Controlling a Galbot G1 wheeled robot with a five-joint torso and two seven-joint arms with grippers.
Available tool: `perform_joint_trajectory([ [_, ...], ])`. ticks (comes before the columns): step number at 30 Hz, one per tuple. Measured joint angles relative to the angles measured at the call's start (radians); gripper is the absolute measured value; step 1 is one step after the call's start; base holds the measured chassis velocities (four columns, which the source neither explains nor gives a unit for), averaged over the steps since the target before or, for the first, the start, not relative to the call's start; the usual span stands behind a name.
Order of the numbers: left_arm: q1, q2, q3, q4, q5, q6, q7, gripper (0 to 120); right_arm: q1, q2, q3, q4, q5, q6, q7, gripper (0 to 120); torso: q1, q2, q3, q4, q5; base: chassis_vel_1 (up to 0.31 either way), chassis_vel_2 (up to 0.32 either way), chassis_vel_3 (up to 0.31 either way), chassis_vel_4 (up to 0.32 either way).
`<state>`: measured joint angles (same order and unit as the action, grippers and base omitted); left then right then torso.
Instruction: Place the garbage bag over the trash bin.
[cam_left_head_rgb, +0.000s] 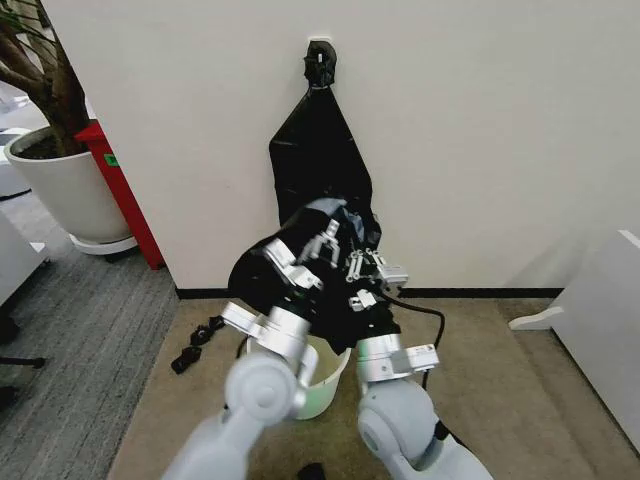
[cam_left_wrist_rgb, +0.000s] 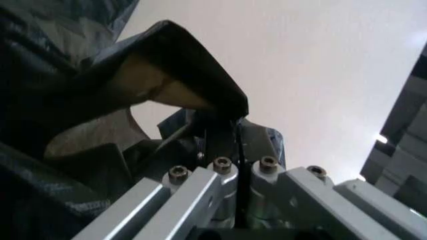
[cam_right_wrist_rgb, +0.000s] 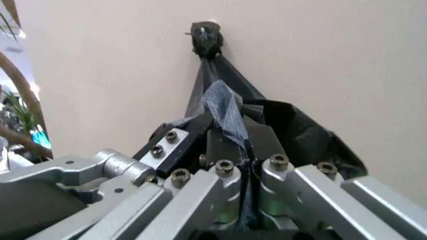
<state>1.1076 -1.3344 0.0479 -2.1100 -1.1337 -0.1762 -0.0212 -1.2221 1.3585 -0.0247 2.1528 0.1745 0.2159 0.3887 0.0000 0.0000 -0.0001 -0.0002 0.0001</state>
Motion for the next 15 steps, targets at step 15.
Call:
perform_joint_trajectory([
  [15,0.032,-0.075,0.055,0.041,0.099,-0.007,-0.011,0,0.006,-0.030,0.034,0.006,0.009,0.004,-0.001,0,0.000,0.000,0.000,0.0002,0.0001,0.000,0.000,0.000,0.000],
])
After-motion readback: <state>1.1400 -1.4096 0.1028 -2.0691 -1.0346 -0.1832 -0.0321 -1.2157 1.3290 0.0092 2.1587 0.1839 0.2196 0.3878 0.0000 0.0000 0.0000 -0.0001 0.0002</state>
